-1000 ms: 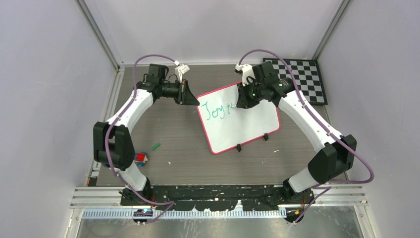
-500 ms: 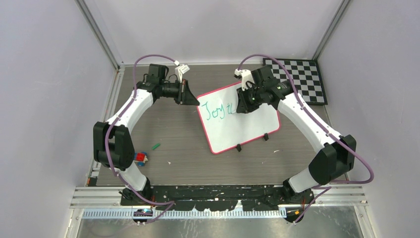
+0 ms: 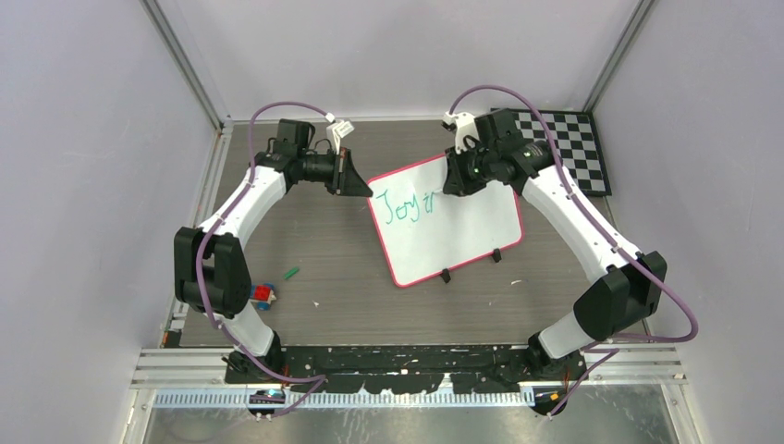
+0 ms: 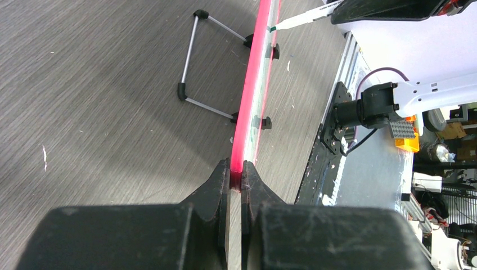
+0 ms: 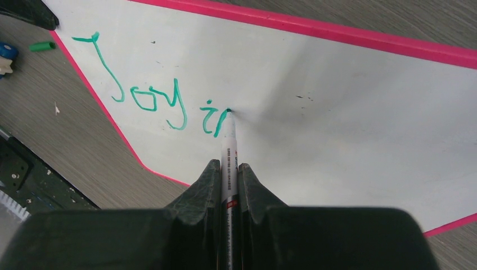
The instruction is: Write a sentence on the whiteboard
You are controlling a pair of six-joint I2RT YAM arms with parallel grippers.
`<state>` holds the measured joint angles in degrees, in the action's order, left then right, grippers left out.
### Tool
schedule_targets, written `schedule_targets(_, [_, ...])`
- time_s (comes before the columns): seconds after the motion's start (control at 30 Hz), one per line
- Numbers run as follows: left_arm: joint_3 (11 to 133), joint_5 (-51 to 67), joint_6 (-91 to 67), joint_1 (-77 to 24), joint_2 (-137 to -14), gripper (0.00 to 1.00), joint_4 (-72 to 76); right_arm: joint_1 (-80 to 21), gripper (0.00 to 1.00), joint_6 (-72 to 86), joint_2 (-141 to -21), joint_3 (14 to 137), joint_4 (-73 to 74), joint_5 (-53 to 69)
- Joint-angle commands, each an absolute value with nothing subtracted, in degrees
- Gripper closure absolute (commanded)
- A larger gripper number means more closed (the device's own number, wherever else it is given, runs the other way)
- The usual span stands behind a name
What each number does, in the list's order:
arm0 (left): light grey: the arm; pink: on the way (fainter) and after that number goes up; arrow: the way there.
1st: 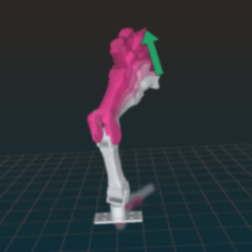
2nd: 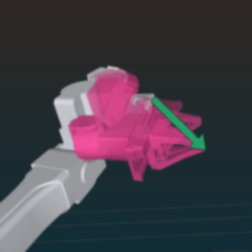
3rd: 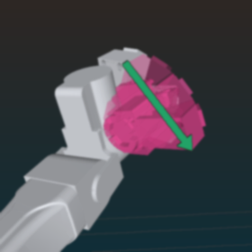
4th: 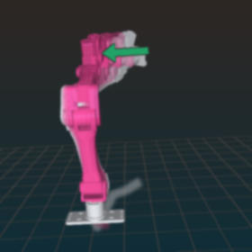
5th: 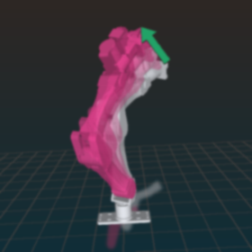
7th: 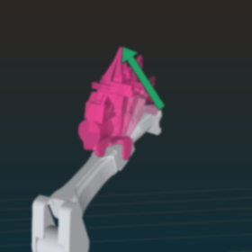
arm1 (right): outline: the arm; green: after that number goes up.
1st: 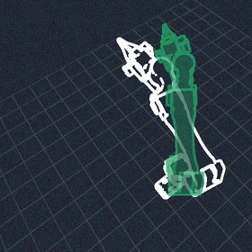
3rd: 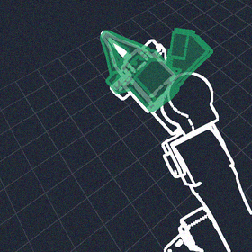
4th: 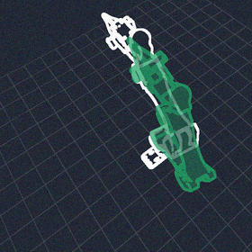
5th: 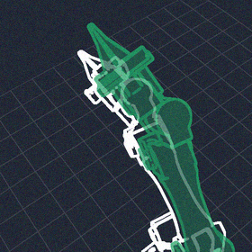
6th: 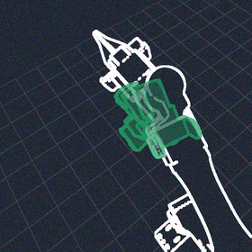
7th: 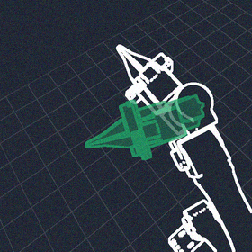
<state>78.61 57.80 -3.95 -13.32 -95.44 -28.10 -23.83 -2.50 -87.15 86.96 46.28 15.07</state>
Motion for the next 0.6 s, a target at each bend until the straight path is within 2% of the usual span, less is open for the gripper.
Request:
schedule_targets(0.0, [79.10, 58.27, -2.07, -14.33, -94.18, 1.00, -30.26, -22.65, 1.00, -3.47, -87.51, 89.02, 43.51, 12.60])
schedule_targets(0.57, [79.12, 58.10, -2.07, -14.33, -94.44, 1.00, -30.37, -21.67, 1.00, -2.95, -84.53, 82.65, 43.43, 14.25])
